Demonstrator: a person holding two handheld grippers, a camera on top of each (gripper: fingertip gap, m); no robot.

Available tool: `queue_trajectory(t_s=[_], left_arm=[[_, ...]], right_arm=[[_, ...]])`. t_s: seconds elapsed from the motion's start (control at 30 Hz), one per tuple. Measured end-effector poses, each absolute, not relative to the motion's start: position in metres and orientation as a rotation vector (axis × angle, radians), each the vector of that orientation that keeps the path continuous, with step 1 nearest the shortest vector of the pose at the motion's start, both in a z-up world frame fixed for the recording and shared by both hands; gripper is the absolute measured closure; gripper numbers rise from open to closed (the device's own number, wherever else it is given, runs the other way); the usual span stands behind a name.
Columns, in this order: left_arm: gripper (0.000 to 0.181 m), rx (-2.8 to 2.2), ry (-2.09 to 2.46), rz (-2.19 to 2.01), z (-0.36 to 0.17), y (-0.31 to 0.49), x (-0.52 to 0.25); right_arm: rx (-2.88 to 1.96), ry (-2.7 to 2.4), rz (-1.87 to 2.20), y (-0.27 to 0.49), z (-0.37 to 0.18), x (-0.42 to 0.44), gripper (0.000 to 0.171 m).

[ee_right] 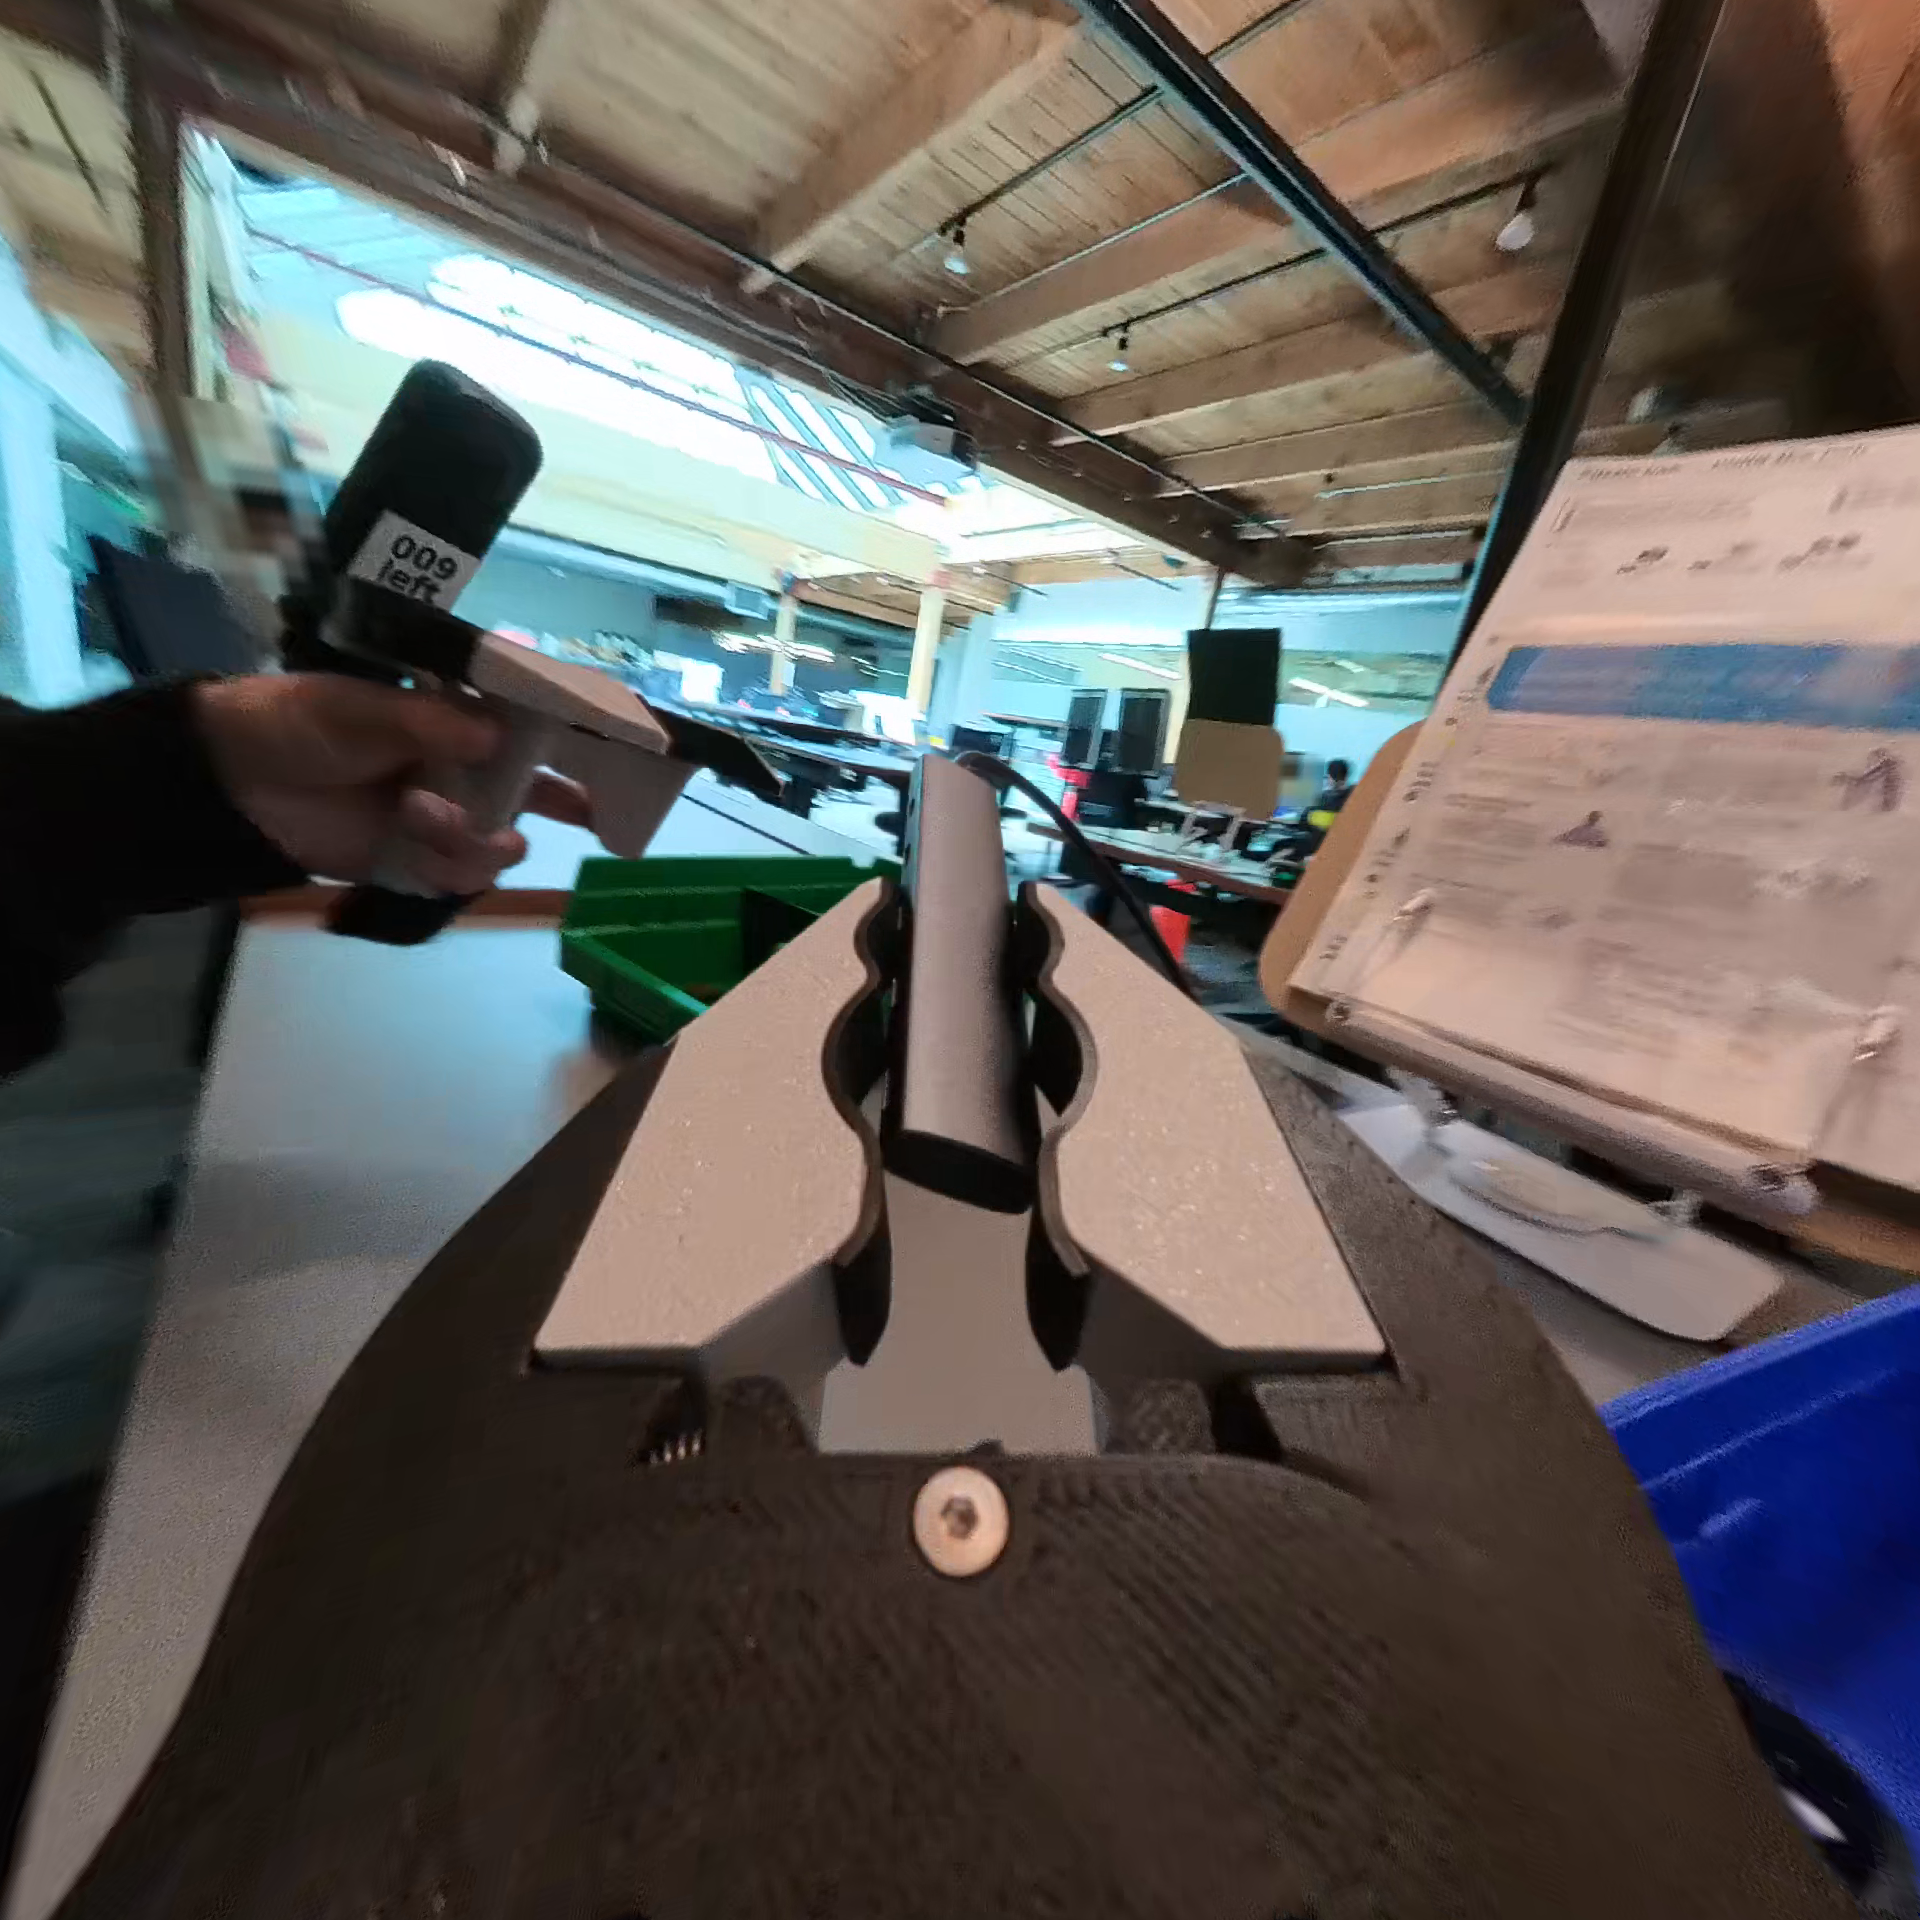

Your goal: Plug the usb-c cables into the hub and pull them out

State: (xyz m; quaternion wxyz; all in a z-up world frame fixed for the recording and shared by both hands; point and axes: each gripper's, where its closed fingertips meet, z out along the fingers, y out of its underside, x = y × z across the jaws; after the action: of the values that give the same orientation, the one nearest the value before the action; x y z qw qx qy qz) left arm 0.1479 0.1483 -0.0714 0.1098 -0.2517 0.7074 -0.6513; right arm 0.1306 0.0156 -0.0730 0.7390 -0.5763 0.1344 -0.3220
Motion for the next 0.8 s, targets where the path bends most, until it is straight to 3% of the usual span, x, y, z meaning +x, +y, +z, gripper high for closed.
queue_trajectory(t_s=[0.27, 0.37, 0.43, 0.47, 0.67, 0.8], left_arm=[[0.114, -1.214, 2.177, -2.457, -0.129, 0.081, 0.132], [0.129, -1.312, 2.132, -2.621, -0.133, 0.069, 0.135], [0.162, -1.371, 2.091, -2.689, -0.134, 0.067, 0.141], [0.168, -1.378, 2.089, -2.706, -0.134, 0.066, 0.142], [0.174, -1.377, 2.063, -2.868, -0.123, 0.063, 0.141], [0.174, -1.506, 1.986, -3.038, -0.109, 0.058, 0.141]], right_arm=[[-1.426, 0.178, -1.113, 0.054, -0.116, 0.129, 0.151], [-1.483, 0.078, -1.194, 0.067, -0.131, 0.123, 0.15], [-1.513, 0.041, -1.227, 0.072, -0.137, 0.123, 0.151], [-1.509, 0.052, -1.232, 0.071, -0.137, 0.124, 0.151], [-1.448, 0.19, -0.996, 0.067, -0.136, 0.128, 0.149], [-1.429, 0.252, -0.945, 0.063, -0.138, 0.133, 0.137]])
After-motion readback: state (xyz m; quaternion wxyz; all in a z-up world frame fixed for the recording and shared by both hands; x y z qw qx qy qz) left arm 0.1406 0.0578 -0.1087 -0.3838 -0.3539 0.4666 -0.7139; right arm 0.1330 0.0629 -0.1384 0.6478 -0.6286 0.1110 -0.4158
